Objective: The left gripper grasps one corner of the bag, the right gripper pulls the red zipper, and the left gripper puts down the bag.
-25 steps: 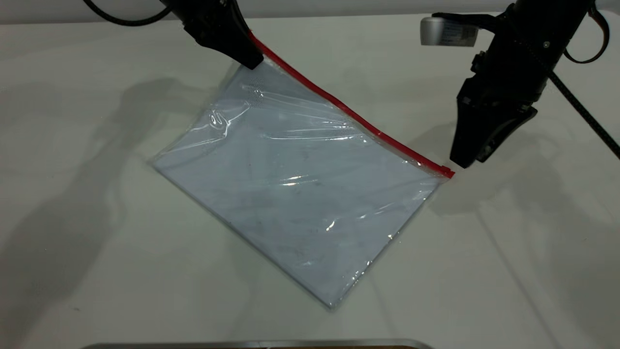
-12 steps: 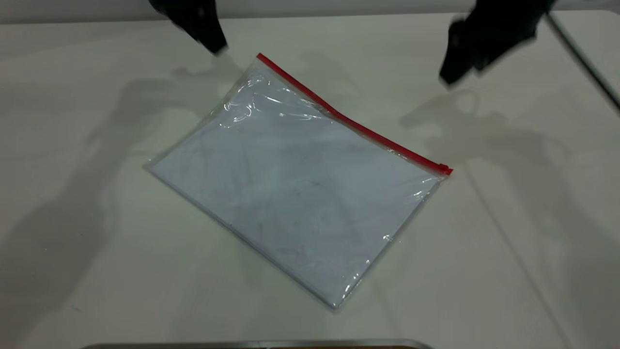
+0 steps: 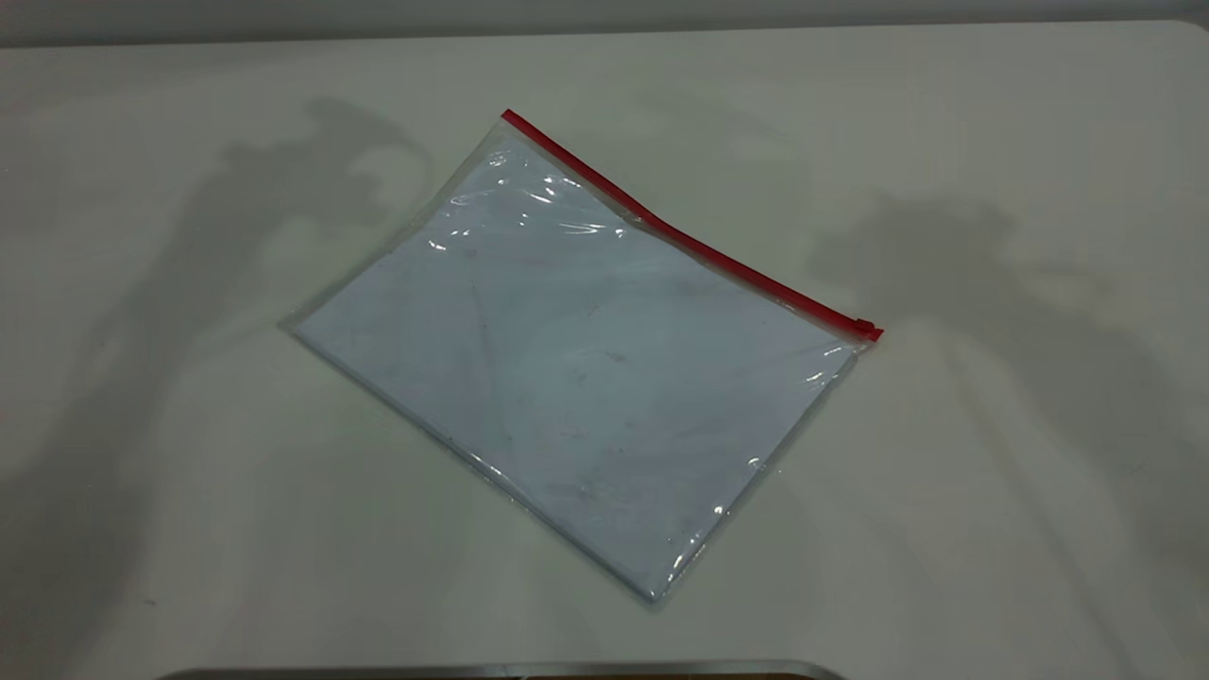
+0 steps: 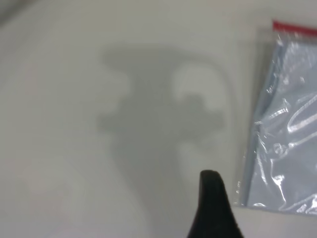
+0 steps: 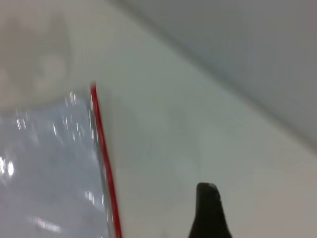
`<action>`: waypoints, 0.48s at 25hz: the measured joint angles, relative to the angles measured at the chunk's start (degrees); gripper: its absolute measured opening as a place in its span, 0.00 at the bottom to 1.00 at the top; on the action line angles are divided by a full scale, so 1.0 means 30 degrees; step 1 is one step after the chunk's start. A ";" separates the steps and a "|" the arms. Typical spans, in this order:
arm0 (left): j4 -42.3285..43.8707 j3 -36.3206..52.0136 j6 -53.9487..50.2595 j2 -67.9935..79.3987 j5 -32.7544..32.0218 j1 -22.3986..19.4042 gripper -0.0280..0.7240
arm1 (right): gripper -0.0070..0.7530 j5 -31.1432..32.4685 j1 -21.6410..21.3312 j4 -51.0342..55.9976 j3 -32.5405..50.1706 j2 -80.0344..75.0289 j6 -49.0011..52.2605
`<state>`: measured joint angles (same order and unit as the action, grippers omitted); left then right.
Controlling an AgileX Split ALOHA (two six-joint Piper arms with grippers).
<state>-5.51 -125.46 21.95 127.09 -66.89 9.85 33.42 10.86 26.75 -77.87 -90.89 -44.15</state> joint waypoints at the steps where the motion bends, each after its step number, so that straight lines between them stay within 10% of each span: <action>1: 0.0363 0.0000 -0.0594 -0.0752 0.0000 0.0000 0.82 | 0.78 0.0238 0.0000 0.0000 0.0000 0.0954 0.0217; 12: 0.2180 0.3252 -0.3676 -0.8825 0.0000 0.0000 0.82 | 0.78 0.5534 0.0000 -0.1416 0.0322 0.9695 0.4136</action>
<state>1.03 -115.71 10.92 100.62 -66.89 9.85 50.02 10.86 22.50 -76.90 -61.81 -31.74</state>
